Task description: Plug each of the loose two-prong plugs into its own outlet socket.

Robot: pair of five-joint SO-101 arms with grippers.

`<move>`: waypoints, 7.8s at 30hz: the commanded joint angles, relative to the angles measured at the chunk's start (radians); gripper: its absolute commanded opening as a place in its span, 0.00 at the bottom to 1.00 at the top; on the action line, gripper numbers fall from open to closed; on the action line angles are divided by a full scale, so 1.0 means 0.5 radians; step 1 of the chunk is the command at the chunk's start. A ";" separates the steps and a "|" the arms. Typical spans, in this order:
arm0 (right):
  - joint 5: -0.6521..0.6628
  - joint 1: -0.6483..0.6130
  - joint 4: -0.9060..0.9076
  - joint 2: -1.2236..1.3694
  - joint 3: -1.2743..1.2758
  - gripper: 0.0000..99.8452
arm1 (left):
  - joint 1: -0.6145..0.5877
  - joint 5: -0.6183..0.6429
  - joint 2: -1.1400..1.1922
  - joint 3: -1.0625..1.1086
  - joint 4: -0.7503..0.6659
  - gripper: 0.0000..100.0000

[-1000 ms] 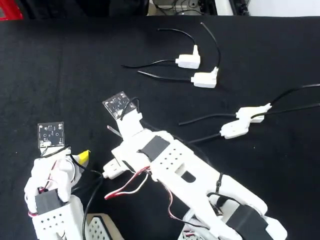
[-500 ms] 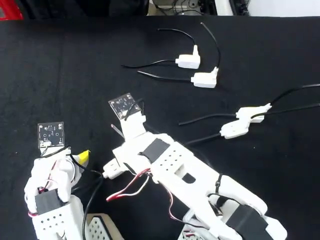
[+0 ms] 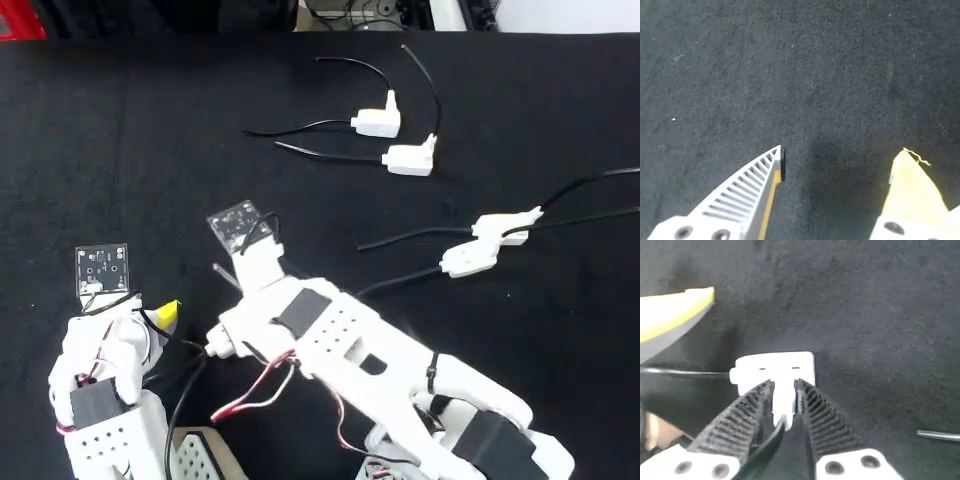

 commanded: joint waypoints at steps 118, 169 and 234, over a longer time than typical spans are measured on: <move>0.752 0.865 -0.095 -0.032 0.152 0.01 | -0.008 -0.015 -0.015 -0.011 -0.049 0.34; 0.927 0.994 -0.095 -0.413 -0.272 0.18 | -0.005 -0.012 -0.015 0.011 -0.046 0.34; 0.945 0.994 0.749 -2.981 1.573 0.04 | 0.407 -0.009 -0.012 0.094 0.055 0.05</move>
